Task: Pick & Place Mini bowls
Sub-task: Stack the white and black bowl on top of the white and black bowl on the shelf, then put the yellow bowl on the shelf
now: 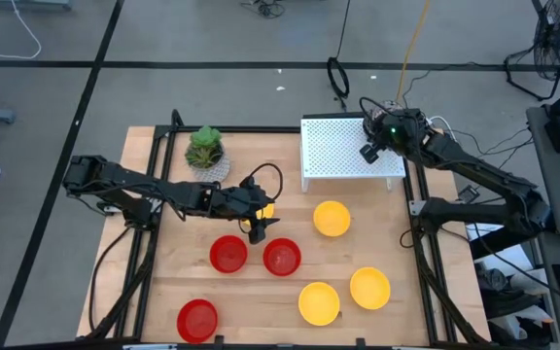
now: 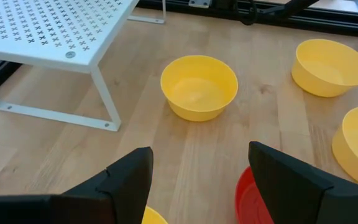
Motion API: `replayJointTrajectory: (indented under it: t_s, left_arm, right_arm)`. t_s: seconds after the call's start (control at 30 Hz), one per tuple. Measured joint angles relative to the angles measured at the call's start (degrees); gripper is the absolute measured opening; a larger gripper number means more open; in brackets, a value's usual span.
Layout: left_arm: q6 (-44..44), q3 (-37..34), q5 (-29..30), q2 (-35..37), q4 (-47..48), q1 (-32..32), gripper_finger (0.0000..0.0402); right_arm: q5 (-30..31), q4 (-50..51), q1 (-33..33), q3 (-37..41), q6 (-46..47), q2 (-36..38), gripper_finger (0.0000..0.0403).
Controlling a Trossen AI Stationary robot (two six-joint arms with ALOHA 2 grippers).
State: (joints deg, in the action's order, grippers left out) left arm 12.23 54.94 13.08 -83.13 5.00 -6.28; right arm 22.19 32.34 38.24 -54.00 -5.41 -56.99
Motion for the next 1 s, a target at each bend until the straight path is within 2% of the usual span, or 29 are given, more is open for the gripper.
replayJointTrajectory:
  t_s: [0.17,0.43,0.57,0.8,0.9,1.0]
  left_arm:
    - [0.0,0.0,0.0,0.0,0.0,0.0,0.0269]
    - [0.2,0.0,0.0,0.0,0.1,0.0,0.0269]
    - [3.4,0.0,-0.3,0.0,4.0,0.0,0.0269]
    - [12.9,0.0,-10.0,0.0,17.1,-0.3,0.0269]
    - [12.1,0.0,-9.1,-0.1,19.8,-0.7,0.0269]
    - [8.0,0.0,-4.6,-0.2,20.7,-0.9,0.0269]
  right_arm:
    - [0.0,-1.1,0.0,0.0,-0.2,0.0,0.0026]
    - [0.2,-2.9,0.0,0.0,-1.5,0.2,0.0099]
    - [0.2,-5.8,-0.1,0.0,-2.7,1.8,0.0132]
    - [0.1,-8.2,-0.1,0.0,-2.8,6.5,0.0164]
    - [0.1,-8.9,-0.7,0.0,-1.9,7.9,0.0168]
    - [0.0,-9.6,-2.2,0.0,-1.2,8.9,0.0169]
